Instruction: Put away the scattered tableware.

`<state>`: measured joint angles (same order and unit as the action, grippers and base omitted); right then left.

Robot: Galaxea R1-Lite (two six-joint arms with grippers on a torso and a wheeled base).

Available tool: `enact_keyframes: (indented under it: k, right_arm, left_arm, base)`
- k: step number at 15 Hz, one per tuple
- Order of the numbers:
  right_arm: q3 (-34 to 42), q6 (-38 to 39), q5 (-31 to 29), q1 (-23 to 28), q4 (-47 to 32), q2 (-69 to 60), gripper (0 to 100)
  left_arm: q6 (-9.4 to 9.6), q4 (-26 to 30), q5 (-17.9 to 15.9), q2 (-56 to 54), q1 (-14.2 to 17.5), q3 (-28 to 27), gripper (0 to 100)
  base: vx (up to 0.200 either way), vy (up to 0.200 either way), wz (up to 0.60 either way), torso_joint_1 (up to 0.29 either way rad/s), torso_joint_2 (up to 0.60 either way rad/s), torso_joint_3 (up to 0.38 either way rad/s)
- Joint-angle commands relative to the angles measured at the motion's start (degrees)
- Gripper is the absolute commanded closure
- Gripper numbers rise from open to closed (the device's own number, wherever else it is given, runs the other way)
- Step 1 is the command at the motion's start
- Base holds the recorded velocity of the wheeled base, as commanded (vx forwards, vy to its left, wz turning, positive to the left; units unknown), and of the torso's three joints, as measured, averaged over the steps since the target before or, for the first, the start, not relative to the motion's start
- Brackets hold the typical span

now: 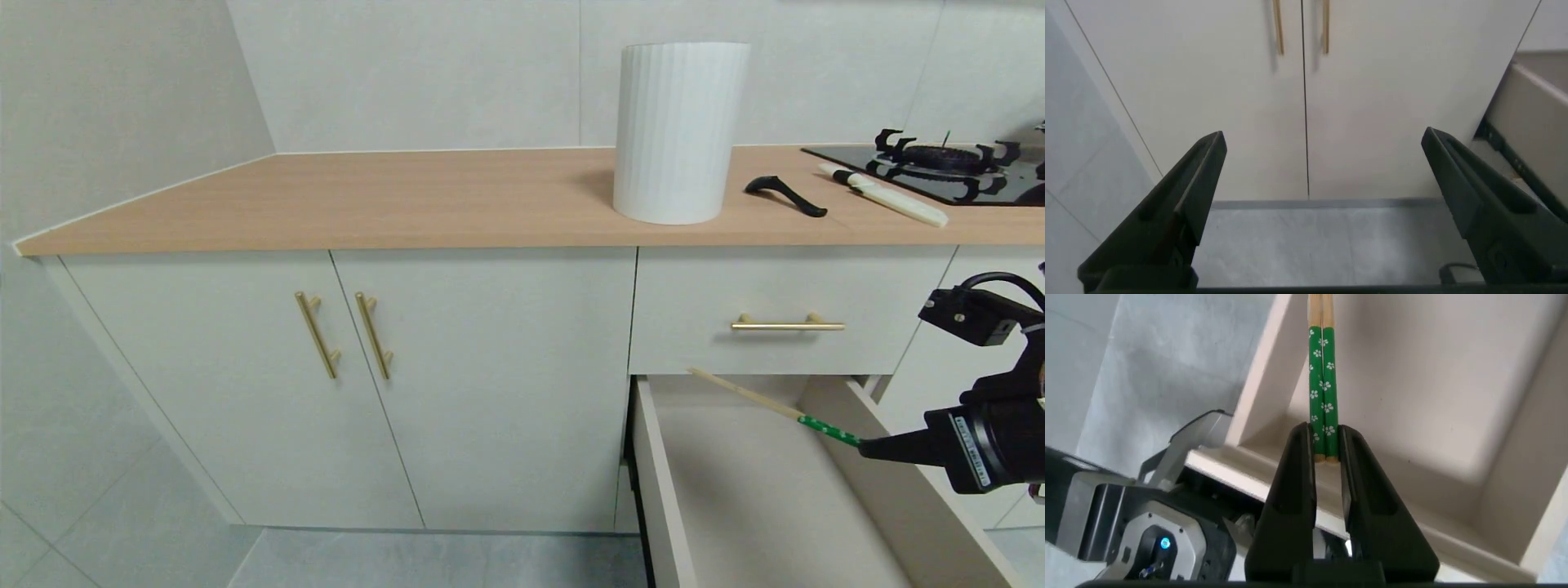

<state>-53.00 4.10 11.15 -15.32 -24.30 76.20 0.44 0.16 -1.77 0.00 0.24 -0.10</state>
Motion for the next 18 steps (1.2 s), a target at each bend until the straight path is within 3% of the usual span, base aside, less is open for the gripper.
enact_keyframes:
  k: [1, 7, 11, 13, 18]
  right_arm:
    - [0.01, 0.03, 0.01, -0.06, 0.04, 0.44, 100]
    - [0.27, -0.05, -0.26, -0.06, 0.92, 2.81, 100]
    - [-0.17, 0.21, -3.16, 0.21, 2.67, 12.48, 100]
    - [-0.26, 1.44, -7.38, 0.21, 6.37, 20.74, 100]
    - [-0.70, 9.79, -7.64, -1.46, 16.74, 33.57, 100]
  left_arm:
    - [0.00, 0.02, 0.01, 0.00, 0.02, 0.01, 0]
    - [0.00, 0.02, 0.01, 0.00, 0.02, 0.01, 0]
    - [0.00, 0.02, 0.01, 0.00, 0.02, 0.01, 0]
    - [0.00, 0.02, 0.01, 0.09, 0.02, 0.01, 0]
    - [0.00, 0.02, 0.01, 0.00, 0.02, 0.01, 0]
  base:
    - [0.000, 0.000, 0.00, -0.036, 0.15, 0.115]
    - [0.000, 0.000, 0.00, -0.004, 0.01, 0.006]
    - [0.000, 0.000, 0.00, 0.000, 0.00, 0.000]
    - [0.000, 0.000, 0.00, 0.000, 0.00, 0.000]
    - [0.000, 0.000, 0.00, 0.000, 0.00, 0.000]
